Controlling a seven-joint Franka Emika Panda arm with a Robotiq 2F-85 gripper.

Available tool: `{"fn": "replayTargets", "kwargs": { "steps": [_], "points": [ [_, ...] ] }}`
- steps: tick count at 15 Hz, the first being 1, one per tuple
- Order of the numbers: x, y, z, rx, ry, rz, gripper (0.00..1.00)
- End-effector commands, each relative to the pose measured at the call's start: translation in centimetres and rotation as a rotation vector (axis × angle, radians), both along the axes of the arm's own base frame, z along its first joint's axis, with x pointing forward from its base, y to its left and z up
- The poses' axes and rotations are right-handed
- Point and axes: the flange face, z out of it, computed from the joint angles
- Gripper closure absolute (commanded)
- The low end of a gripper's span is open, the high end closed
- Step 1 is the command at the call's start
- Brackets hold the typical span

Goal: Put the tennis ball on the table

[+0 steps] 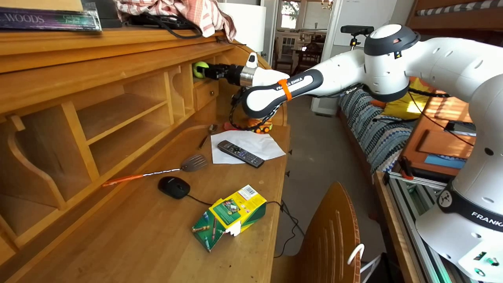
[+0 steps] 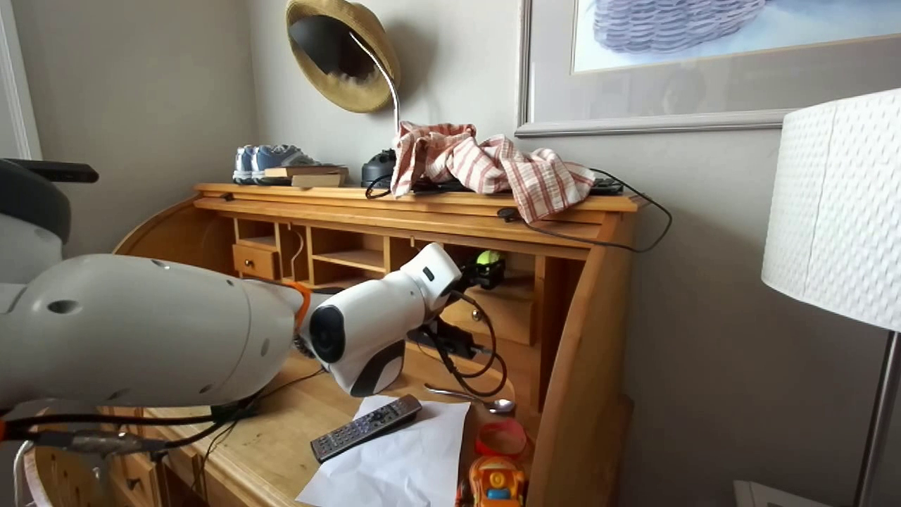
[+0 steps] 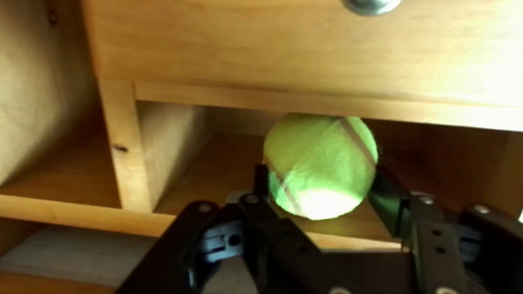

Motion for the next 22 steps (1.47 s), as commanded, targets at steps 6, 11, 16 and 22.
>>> {"fn": "replayTargets", "kwargs": {
  "steps": [6, 11, 16, 22],
  "points": [
    [-7.7, -1.8, 0.4, 0.016, -0.024, -0.086, 0.62],
    [-13.0, -0.4, 1.2, -0.029, -0.003, -0.119, 0.62],
    [-18.3, -0.2, 3.1, -0.16, 0.077, -0.108, 0.62],
    [-20.7, 3.2, 2.1, -0.181, 0.263, 0.079, 0.62]
  ]
}}
